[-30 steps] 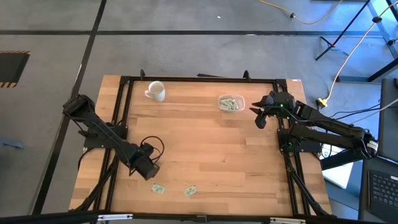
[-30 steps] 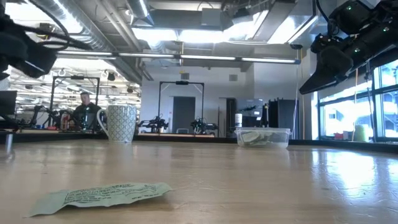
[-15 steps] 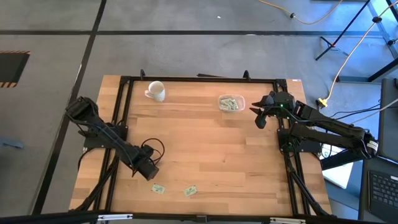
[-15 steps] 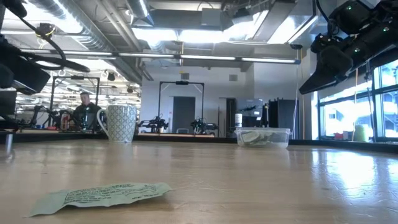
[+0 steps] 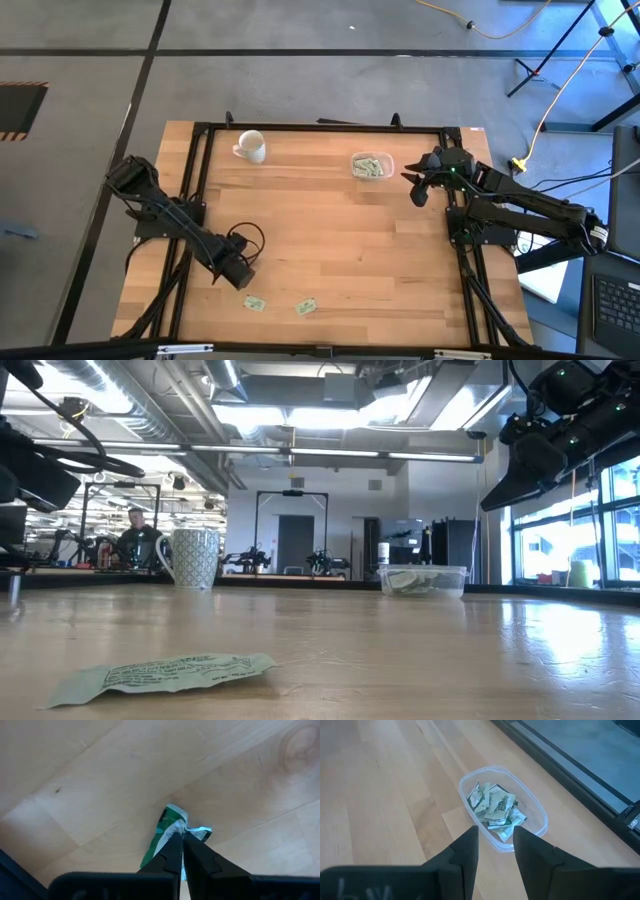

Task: Pick and place items into bin
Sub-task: Put the truvia packet into the transparent bin

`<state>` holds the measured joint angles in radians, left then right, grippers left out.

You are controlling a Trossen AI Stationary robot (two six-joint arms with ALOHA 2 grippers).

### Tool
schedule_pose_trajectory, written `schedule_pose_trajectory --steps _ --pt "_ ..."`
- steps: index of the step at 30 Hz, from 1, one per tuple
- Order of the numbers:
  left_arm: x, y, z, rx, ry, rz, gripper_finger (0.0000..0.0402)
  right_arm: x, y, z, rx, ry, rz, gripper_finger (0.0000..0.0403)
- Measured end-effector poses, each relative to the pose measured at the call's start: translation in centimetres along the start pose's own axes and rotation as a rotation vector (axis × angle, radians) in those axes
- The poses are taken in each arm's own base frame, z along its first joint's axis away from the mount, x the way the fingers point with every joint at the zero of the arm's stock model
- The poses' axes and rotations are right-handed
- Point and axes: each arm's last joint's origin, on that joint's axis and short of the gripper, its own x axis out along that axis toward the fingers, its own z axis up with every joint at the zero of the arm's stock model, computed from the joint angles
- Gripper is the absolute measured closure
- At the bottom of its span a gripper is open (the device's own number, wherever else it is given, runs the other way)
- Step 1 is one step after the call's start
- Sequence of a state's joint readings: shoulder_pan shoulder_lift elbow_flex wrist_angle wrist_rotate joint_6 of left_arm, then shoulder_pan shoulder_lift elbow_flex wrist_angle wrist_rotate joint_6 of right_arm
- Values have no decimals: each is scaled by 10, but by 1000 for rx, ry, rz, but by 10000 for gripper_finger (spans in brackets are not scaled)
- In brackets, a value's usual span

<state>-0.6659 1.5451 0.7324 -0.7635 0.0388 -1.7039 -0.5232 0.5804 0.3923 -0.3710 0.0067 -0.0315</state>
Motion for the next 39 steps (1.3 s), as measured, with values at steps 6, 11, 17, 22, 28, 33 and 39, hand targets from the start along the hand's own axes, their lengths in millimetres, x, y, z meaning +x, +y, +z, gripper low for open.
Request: schedule_pose_trajectory --steps 6,11,17,22,28,33,39 --pt "-22 -12 10 58 -42 -123 397 0 0 1 0 -8 0 276" --pt "-52 -26 35 218 -207 -297 399 0 0 1 0 -10 0 276" --pt "-94 -45 86 537 -542 -547 398 0 0 3 -4 -35 -1 276" --pt "-125 -51 138 769 -925 -690 398 0 0 7 -3 -68 -2 276" --pt "-141 -27 200 796 -1158 -600 399 0 0 7 -4 -68 -3 276" --pt "-162 -17 251 789 -1229 -490 399 0 0 7 -7 -69 -3 276" --pt "-183 -30 314 855 -1122 -318 398 0 0 7 -14 -77 -3 276"
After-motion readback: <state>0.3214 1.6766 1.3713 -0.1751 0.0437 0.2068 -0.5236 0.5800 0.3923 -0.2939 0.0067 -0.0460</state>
